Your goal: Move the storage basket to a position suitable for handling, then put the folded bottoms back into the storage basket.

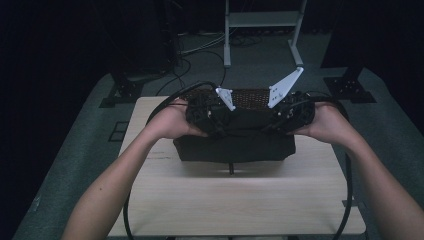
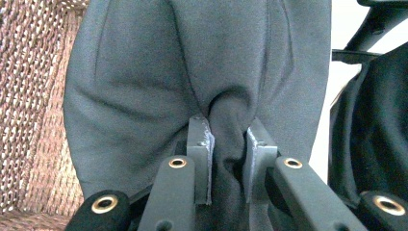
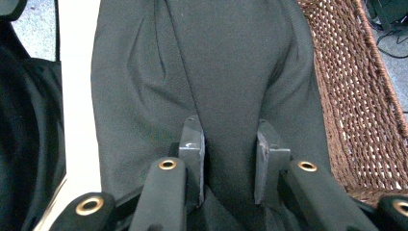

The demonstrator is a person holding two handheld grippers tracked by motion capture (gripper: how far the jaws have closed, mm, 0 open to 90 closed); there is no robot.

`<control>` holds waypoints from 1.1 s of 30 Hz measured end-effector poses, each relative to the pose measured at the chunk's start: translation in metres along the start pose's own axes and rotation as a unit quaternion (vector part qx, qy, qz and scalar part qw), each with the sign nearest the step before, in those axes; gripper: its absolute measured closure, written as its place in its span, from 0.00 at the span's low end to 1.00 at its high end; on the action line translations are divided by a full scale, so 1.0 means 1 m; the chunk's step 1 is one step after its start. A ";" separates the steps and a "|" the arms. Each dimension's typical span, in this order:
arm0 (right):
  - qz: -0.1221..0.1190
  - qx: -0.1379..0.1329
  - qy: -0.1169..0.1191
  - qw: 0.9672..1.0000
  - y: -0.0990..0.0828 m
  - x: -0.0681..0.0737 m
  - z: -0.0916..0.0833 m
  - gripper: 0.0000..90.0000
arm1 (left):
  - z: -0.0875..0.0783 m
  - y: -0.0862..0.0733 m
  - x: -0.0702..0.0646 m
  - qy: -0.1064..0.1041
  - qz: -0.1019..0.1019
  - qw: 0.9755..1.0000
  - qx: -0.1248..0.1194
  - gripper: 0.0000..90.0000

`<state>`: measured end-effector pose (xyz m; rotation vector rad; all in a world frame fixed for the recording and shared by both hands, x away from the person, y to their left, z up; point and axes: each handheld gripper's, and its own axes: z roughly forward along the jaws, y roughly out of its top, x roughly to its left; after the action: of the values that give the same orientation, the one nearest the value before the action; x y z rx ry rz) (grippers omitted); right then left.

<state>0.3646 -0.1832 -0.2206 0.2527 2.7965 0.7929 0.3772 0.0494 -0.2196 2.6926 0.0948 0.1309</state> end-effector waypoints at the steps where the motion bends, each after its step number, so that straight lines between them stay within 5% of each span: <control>1: 0.001 0.001 0.002 1.000 0.000 -0.001 -0.001 0.77 | 0.000 0.000 0.000 -0.001 -0.002 1.000 -0.002 0.85; 33: 0.000 -0.001 0.000 1.000 0.021 -0.045 -0.021 0.77 | -0.025 0.014 0.044 0.006 -0.002 1.000 -0.018 0.85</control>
<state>0.4047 -0.1858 -0.1844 0.2520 2.7958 0.7971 0.4186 0.0515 -0.1878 2.6567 0.0997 0.1453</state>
